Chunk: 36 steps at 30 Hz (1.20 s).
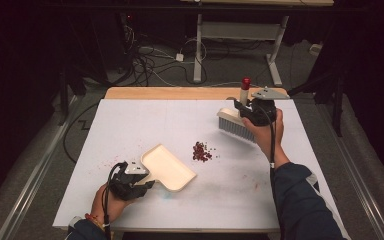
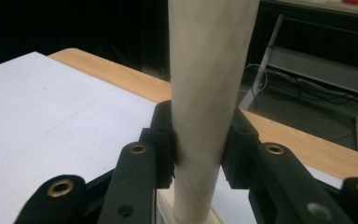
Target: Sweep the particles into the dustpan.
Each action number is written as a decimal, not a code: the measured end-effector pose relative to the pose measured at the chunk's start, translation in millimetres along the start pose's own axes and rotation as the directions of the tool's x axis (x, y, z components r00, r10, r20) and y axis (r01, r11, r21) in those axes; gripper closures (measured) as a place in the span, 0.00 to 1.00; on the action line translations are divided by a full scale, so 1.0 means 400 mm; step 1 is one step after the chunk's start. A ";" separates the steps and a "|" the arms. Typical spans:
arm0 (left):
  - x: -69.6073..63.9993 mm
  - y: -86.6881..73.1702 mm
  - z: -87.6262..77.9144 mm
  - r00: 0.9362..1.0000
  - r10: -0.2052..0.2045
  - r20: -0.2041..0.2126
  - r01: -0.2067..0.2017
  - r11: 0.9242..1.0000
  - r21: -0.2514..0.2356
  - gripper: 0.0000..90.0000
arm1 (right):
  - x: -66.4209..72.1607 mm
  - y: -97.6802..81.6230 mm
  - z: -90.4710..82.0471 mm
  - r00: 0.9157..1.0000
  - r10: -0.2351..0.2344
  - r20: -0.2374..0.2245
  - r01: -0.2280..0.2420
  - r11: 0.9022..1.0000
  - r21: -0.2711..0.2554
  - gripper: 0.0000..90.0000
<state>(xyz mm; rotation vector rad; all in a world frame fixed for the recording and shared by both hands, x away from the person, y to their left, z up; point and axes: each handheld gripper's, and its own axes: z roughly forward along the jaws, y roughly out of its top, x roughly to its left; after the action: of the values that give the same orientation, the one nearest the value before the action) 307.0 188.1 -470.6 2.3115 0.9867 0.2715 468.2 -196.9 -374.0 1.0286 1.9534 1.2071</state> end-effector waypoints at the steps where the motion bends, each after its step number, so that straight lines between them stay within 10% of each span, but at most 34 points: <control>1: 0.000 0.002 0.001 1.000 0.004 -0.003 -0.004 1.000 -0.002 0.71 | 0.004 0.002 0.008 1.000 0.003 0.002 -0.003 1.000 -0.003 0.78; 14: -0.009 0.010 0.015 1.000 0.008 0.007 -0.008 1.000 -0.001 0.71 | 0.064 -0.024 0.057 1.000 0.013 -0.011 -0.013 1.000 0.002 0.78; 36: -0.078 0.063 0.087 1.000 0.006 -0.008 -0.005 1.000 0.006 0.71 | 0.266 -0.065 -0.007 0.992 -0.092 -0.082 0.093 0.996 0.003 0.77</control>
<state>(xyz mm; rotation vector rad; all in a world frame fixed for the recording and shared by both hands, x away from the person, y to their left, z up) 313.7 136.7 -481.7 2.3208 0.9866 0.2806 404.2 -114.3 -407.3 0.8948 2.0459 1.2086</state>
